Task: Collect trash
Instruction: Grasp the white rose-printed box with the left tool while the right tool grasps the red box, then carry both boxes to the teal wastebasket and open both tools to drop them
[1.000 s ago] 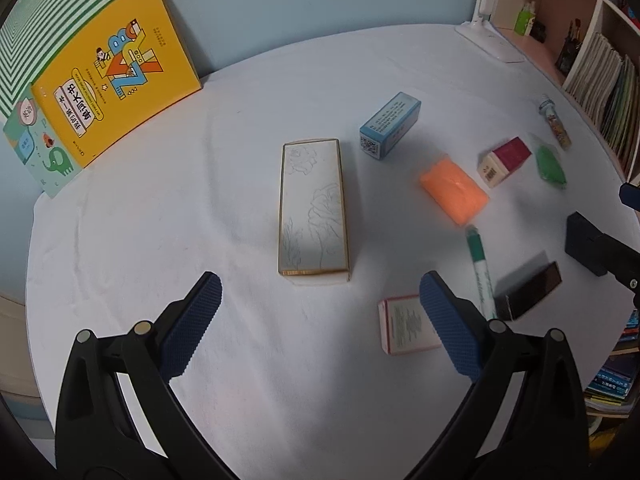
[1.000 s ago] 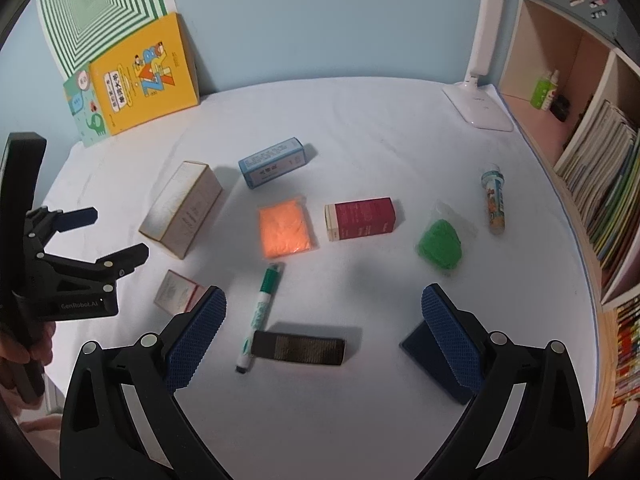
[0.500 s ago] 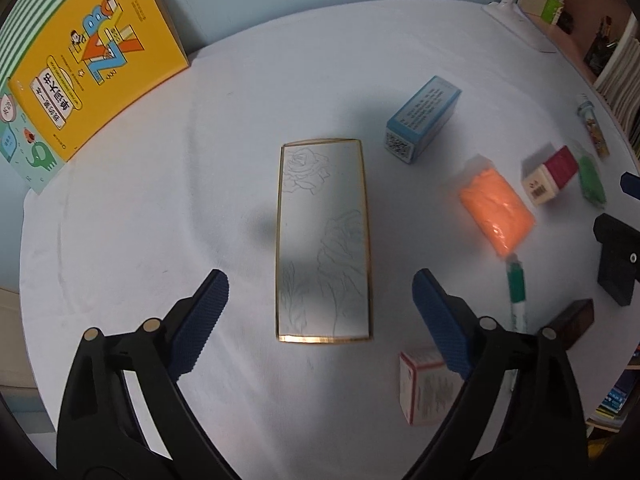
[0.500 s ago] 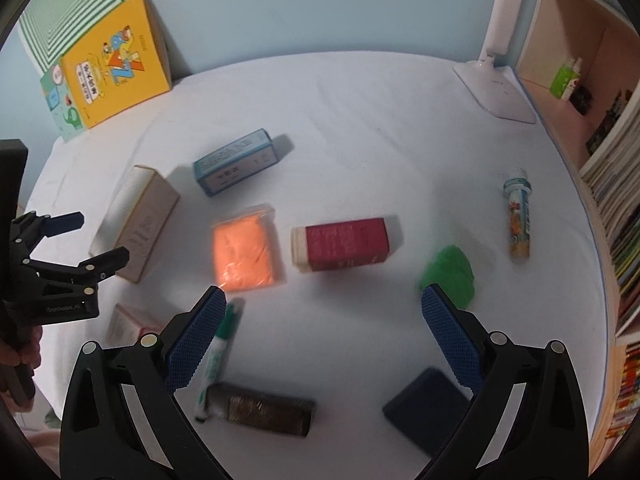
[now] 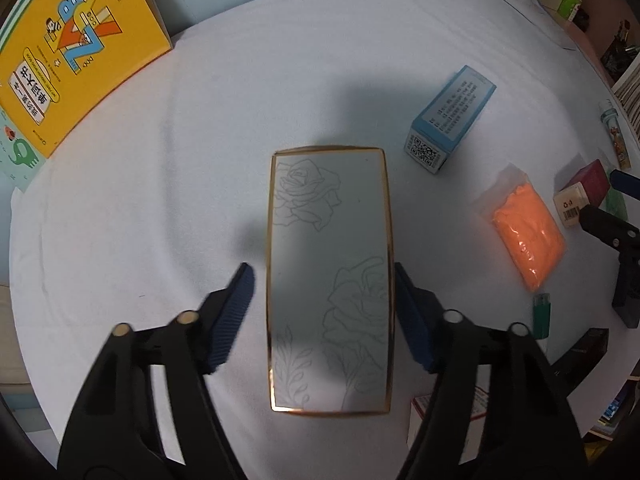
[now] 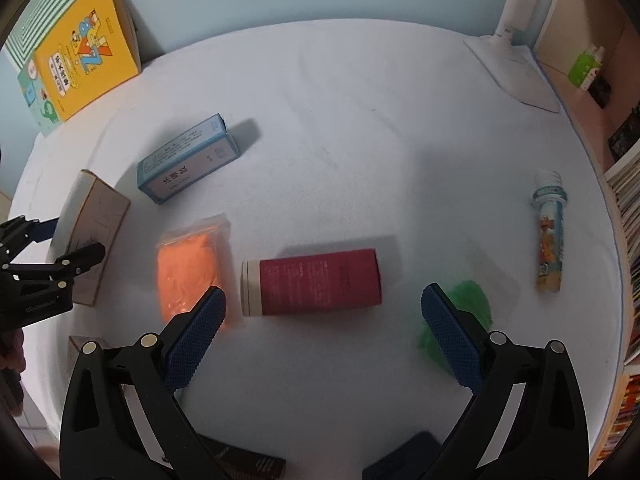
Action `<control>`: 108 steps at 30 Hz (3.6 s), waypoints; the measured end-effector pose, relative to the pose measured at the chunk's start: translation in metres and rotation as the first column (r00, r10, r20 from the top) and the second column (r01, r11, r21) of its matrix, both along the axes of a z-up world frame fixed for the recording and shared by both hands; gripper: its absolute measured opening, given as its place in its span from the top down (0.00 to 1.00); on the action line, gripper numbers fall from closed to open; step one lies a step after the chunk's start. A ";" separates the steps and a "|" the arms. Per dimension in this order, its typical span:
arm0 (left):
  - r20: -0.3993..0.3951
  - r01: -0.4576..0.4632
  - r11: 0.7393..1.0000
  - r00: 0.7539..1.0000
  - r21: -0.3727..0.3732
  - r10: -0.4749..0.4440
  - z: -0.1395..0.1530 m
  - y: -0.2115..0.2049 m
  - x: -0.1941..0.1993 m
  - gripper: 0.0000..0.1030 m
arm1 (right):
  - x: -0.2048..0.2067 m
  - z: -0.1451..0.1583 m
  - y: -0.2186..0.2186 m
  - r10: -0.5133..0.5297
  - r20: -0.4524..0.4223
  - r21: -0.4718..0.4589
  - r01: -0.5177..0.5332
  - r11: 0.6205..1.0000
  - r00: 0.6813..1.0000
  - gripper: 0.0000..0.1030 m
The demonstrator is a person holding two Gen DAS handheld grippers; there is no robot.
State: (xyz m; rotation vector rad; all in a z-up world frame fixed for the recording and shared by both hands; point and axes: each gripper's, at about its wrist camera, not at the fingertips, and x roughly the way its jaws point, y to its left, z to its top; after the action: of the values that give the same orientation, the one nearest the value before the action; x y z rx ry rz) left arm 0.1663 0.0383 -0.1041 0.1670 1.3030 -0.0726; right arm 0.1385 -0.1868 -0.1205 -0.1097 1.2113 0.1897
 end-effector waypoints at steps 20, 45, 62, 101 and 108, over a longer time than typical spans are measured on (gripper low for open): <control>0.037 0.036 0.999 0.999 -0.037 -0.035 0.024 -0.016 -0.020 0.54 | -0.018 0.023 -0.005 -0.019 0.055 0.025 0.017 1.000 0.998 0.32; 0.111 0.431 0.900 0.900 -0.069 -0.422 0.067 -0.119 -0.136 0.54 | -0.205 0.088 -0.079 -0.366 0.197 0.051 0.363 0.930 0.910 0.32; 0.081 0.840 0.539 0.542 -0.054 -0.836 0.061 -0.229 -0.296 0.54 | -0.430 0.061 -0.127 -0.762 0.142 0.081 0.760 0.645 0.632 0.32; -0.185 0.989 0.111 0.092 -0.097 -0.978 -0.030 -0.384 -0.517 0.17 | -0.664 -0.006 -0.212 -0.946 -0.101 0.300 0.916 0.266 0.308 0.12; -0.144 0.956 0.287 0.275 -0.068 -0.951 -0.010 -0.371 -0.462 0.17 | -0.617 0.007 -0.222 -0.886 -0.047 0.301 0.853 0.427 0.460 0.12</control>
State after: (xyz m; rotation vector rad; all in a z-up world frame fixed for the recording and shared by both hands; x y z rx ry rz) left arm -0.2962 -0.3328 -0.1143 1.0206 1.1759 -1.1668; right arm -0.4784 -0.4092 -0.1138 0.7810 0.9615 -0.5815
